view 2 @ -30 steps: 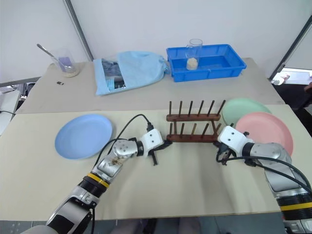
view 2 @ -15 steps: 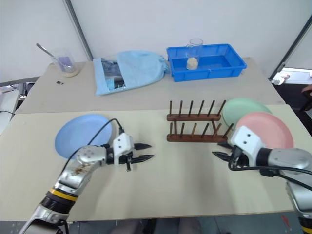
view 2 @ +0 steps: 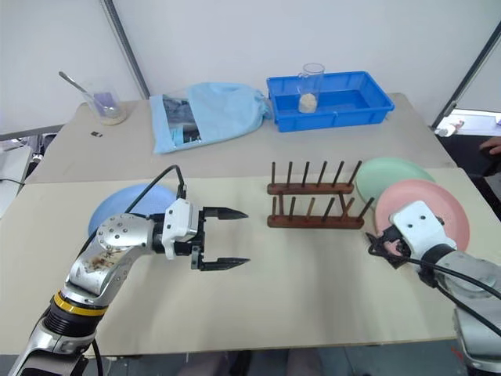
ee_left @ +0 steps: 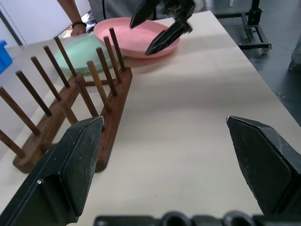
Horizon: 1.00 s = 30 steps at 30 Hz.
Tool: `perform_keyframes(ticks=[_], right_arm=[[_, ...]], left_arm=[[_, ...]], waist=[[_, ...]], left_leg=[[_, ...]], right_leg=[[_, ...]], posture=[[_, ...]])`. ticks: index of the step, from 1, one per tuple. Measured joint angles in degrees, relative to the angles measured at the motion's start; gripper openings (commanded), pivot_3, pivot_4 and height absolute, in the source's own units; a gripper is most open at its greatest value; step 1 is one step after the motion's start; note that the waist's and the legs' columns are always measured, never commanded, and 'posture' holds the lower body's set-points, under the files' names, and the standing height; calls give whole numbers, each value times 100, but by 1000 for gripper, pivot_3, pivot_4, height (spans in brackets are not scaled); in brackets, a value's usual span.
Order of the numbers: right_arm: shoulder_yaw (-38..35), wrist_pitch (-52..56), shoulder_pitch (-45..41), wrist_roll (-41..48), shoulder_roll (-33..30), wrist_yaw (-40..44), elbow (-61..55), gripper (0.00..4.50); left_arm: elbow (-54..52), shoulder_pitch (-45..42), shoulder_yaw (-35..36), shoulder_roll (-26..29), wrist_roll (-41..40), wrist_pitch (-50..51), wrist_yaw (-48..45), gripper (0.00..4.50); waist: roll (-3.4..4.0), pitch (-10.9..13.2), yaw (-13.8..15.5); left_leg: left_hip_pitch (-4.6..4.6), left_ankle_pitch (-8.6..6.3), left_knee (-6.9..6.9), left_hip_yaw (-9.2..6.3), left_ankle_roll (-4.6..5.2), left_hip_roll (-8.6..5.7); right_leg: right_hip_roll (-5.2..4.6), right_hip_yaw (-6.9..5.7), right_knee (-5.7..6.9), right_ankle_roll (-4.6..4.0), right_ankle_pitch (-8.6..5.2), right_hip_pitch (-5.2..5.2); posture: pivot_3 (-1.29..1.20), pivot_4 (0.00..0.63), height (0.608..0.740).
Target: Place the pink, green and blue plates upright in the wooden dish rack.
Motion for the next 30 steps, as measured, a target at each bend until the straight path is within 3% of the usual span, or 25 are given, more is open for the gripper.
perform_keyframes(ticks=[5, 10, 18, 25, 30], right_arm=[[364, 176, -34, -276, 227, -367, 217, 4359], [363, 634, -275, -309, 344, -581, 287, 2878], [308, 1264, -272, -253, 450, -637, -90, 84], [-173, 2134, -145, -79, 462, -594, -1065, 20], [-697, 2766, -157, 89, 48, -295, -1973, 20]], left_arm=[[373, -113, -157, -206, 139, -331, -23, 4500], [440, -242, -162, -299, 32, -419, -136, 4500], [357, -242, -162, -253, -247, -205, -425, 4500], [343, -253, -128, -202, -399, -61, -444, 4500], [352, -308, -63, -151, -463, 50, -425, 4500]], waist=[[0, 0, -3], [0, 0, -17], [0, 0, -14], [0, 0, -9], [0, 0, -13]], left_leg=[[-2, 5, 0, 0, 10, -1], [-1, 5, -3, 0, 10, 0], [-2, 5, -3, 0, 12, 0], [-4, 4, -4, 0, 12, 1], [-6, 3, -2, 0, 13, 0]], right_leg=[[1, 0, -11, 0, 0, 2], [2, 0, -9, 0, 0, 1], [3, 0, -10, 0, 0, 1], [3, -1, -9, 0, 0, -3], [2, -2, -14, 2, 1, -1]], posture=[[0, 150, 740], [0, 150, 740], [0, 150, 740], [0, 150, 740], [0, 150, 740]])
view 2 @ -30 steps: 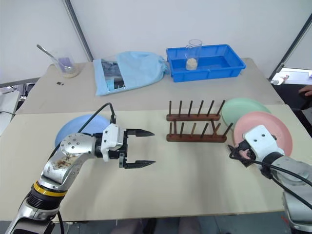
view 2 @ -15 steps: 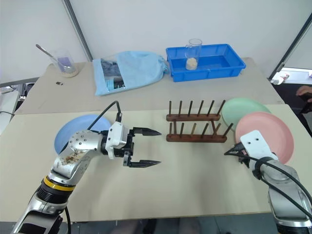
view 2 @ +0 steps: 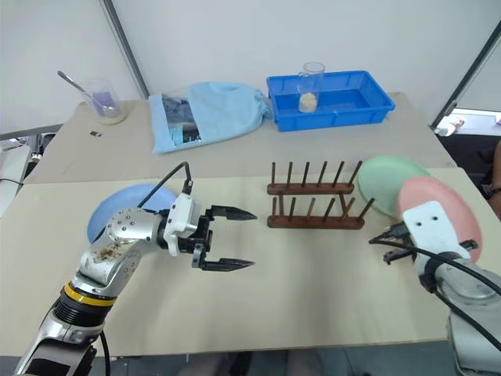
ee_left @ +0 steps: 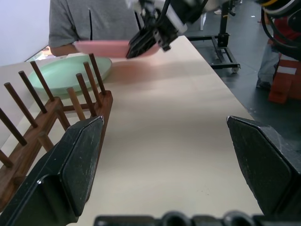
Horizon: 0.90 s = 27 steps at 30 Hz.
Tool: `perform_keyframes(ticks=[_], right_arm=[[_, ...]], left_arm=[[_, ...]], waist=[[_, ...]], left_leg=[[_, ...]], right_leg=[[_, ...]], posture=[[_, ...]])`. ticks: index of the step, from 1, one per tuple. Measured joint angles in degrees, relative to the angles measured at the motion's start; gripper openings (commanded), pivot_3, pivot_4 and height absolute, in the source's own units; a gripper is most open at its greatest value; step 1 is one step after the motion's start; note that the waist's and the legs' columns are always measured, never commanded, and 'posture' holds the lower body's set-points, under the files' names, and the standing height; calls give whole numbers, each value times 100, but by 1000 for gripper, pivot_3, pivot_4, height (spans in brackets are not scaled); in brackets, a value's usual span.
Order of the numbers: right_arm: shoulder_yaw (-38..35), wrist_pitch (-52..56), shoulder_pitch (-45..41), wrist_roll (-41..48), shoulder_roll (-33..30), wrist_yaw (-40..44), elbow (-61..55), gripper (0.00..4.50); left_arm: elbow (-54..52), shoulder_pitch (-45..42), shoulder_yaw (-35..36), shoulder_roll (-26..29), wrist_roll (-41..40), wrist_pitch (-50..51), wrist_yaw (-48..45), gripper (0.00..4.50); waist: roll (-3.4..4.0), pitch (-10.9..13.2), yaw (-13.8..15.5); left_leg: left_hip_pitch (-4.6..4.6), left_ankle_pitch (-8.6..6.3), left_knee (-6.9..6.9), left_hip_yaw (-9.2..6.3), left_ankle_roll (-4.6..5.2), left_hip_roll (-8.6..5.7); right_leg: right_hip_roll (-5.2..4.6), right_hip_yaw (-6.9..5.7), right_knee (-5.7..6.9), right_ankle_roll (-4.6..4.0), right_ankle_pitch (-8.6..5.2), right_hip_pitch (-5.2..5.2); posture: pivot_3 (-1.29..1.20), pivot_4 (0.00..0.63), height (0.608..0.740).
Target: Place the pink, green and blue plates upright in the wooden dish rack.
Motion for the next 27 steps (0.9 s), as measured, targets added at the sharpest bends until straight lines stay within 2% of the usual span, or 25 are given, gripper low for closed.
perform_keyframes(ticks=[5, 8, 13, 15, 21, 27], right_arm=[[-709, 166, -1318, 915, -495, 810, -304, 20], [-860, 143, -2340, 1686, -415, 1150, -13, 20], [-1480, 1292, -4125, 3356, 611, 1157, 971, 20], [-1716, 1768, -4488, 3739, 783, 1058, 1298, 20], [-2415, 2766, -4778, 4334, 858, 804, 2261, 20], [-2750, 2890, -4597, 4639, 593, 705, 2816, 20]], left_arm=[[25, -211, 195, -4, -125, 136, 61, 4500], [107, -279, 257, -33, -186, 147, 120, 4500], [132, -336, 366, -47, -241, 310, 229, 4500], [127, -334, 375, -50, -249, 369, 252, 4500], [115, -336, 413, -58, -363, 496, 341, 4500], [85, -362, 434, -117, -638, 740, 409, 4500]], waist=[[-2, 1, -27], [-4, 2, -26], [-11, 6, -26], [-10, 6, -5], [-7, 4, 3], [-6, 3, -22]], left_leg=[[2, 0, -4, 0, 0, 8], [-4, 0, -5, 0, 2, 11], [-33, -5, 3, 0, 13, 9], [-37, -6, 2, 0, 15, 7], [-51, -7, 2, -3, 16, 4], [-51, -5, 3, 0, 12, 6]], right_leg=[[3, -10, -9, 0, 1, 7], [6, -13, -32, -4, 11, 7], [5, -13, -60, 3, 38, -2], [1, -15, -58, 2, 40, -9], [-2, -19, -55, 2, 40, -24], [-1, -16, -49, 0, 41, -28]], posture=[[0, 150, 740], [0, 150, 740], [0, 150, 740], [0, 150, 740], [0, 150, 740], [0, 150, 740]])
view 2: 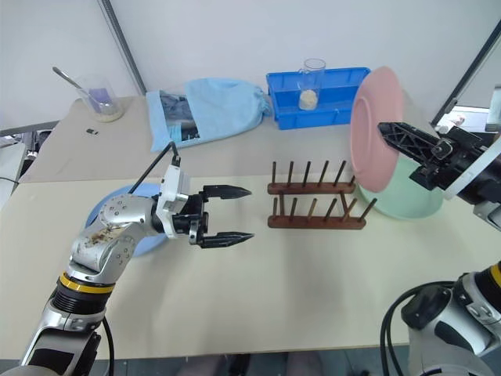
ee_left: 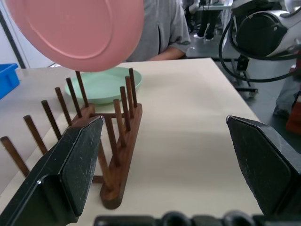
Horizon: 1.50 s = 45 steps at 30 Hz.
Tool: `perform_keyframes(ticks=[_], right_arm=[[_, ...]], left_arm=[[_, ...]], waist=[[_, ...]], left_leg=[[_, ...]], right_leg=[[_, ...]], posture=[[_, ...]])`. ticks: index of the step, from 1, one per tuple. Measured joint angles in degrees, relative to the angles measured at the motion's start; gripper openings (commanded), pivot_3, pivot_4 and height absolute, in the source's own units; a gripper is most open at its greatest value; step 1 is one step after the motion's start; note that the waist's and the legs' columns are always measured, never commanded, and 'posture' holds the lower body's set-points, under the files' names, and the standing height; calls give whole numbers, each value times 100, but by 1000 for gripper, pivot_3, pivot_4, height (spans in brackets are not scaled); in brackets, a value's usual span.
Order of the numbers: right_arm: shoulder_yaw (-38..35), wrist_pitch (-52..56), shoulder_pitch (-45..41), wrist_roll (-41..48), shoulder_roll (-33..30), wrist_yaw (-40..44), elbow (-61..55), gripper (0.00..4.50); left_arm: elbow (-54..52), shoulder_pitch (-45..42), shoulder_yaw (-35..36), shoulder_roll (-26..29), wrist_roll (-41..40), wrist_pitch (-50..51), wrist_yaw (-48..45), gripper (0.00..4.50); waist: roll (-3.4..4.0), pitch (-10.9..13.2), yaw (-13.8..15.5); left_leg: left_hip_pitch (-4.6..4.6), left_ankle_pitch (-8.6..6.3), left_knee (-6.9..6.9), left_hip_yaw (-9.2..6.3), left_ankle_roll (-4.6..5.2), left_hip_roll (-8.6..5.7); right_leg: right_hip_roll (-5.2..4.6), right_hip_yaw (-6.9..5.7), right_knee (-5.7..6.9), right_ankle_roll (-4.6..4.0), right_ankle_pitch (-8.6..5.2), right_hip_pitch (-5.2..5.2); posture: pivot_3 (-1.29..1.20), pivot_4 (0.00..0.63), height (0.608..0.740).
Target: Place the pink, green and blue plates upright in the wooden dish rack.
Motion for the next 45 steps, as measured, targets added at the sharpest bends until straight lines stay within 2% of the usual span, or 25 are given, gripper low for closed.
perform_keyframes(ticks=[11, 23, 36, 44, 45], right_arm=[[61, 0, 168, 373, -468, -82, 1139, 20], [165, 0, -300, 1185, -491, -517, 1104, 20], [209, -28, 392, 1923, -482, -1049, 1113, 20], [739, -453, 411, 1863, -471, -1290, 1558, 20], [787, -481, 402, 1857, -471, -1319, 1642, 389]], left_arm=[[1, -147, 75, -61, -224, 251, -64, 4500], [0, -172, 55, -59, -123, 195, -129, 4500], [0, -172, 21, -111, -31, 78, -143, 4500], [-1, -174, 12, -185, -29, 65, -120, 4500], [-3, -174, 11, -186, -29, 65, -116, 4500]], waist=[[0, 0, -85], [1, -1, -130], [2, -1, -125], [2, -1, -130], [2, -1, -130]], left_leg=[[6, 4, 2, 5, -5, 3], [3, 2, 2, 5, -1, 3], [4, 1, 3, 5, 1, 2], [3, 1, 4, 8, 1, 2], [3, 1, 4, 7, 1, 2]], right_leg=[[0, 1, 1, -4, 5, 7], [0, 1, -2, -4, 5, 6], [0, 2, -3, 0, 8, 7], [-1, 4, -3, 0, 8, 6], [-1, 4, -3, 0, 8, 6]], posture=[[0, 150, 740], [0, 150, 740], [0, 150, 740], [0, 150, 740], [0, 150, 740]])
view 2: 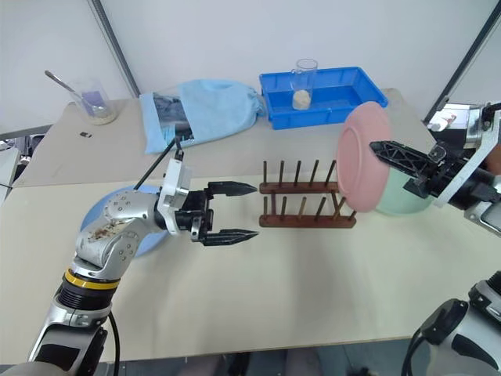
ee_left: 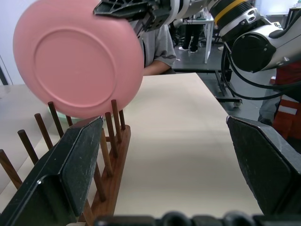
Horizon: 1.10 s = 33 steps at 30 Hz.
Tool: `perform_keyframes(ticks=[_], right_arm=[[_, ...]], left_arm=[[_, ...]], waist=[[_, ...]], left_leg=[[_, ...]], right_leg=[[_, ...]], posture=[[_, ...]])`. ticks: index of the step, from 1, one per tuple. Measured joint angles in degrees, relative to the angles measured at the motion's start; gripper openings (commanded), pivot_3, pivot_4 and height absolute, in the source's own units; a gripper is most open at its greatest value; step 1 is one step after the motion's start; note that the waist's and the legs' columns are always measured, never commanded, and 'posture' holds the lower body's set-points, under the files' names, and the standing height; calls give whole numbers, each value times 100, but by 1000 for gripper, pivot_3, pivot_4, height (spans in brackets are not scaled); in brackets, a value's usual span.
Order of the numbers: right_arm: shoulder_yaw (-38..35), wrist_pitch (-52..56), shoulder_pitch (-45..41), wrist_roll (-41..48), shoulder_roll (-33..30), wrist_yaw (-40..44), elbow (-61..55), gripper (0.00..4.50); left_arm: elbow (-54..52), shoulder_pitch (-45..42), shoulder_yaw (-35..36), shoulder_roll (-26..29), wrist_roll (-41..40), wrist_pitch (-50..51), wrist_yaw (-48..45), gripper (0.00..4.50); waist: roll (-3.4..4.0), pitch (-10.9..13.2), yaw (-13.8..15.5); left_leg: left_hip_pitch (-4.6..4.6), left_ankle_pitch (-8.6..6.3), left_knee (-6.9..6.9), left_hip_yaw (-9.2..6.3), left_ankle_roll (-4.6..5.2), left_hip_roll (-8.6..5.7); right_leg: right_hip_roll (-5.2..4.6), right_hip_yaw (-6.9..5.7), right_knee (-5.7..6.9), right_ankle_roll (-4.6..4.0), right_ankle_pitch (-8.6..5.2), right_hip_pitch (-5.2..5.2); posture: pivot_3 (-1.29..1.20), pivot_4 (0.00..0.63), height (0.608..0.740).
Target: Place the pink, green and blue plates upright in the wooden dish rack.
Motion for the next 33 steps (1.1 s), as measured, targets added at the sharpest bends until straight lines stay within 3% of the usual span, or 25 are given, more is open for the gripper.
perform_keyframes(ticks=[8, 12, 15, 19, 22, 26, 33], right_arm=[[148, -447, -56, -162, -68, -337, 168, 3155], [313, -1001, -48, -602, -680, -169, 314, 4472], [572, -1645, 442, -1118, -1534, 569, 214, 4472], [1757, -3699, 2545, -2756, -2766, 2376, -363, 4472], [2658, -5274, 3219, -3930, -2902, 3098, -267, 4472], [3616, -6878, 2972, -5150, -2846, 3386, 406, 4472], [4542, -8062, 1588, -6219, -2064, 3427, 1885, 4472]], left_arm=[[-117, 1, -2, -30, 0, 0, 108, 4500], [-136, 3, -28, -58, 0, 8, 144, 4500], [-172, 17, -39, -34, -1, 30, 146, 4500], [-228, 9, -183, 96, 51, 23, 2, 4500], [-256, 11, -312, 93, 200, -91, -47, 4500], [-448, 29, -382, 93, 242, -191, -39, 4500], [-630, 81, -387, 99, 246, -185, 110, 4500]], waist=[[0, 0, 3], [4, 1, 27], [4, 0, 30], [7, -2, -5], [10, -1, -66], [13, 0, -95], [13, 1, -80]], left_leg=[[-1, 0, 0, 0, 0, 0], [-6, 0, 1, 1, 0, -6], [-2, -1, 0, 1, 1, -1], [6, -1, 3, 15, 2, -3], [32, -3, 2, 44, 2, -1], [52, -3, 0, 48, 1, 2], [49, -3, -6, 48, 2, 6]], right_leg=[[0, -1, 0, 0, 0, -1], [-2, -2, 1, 2, 1, -7], [5, -8, 0, 2, 1, -4], [7, -8, 2, 5, -1, 0], [-5, 2, 2, 11, 3, 13], [-4, 6, 5, 12, 4, 25], [0, 7, -1, 8, 6, 16]], posture=[[0, 150, 740], [0, 150, 740], [0, 150, 740], [0, 150, 740], [0, 150, 740], [0, 150, 740], [0, 150, 740]])
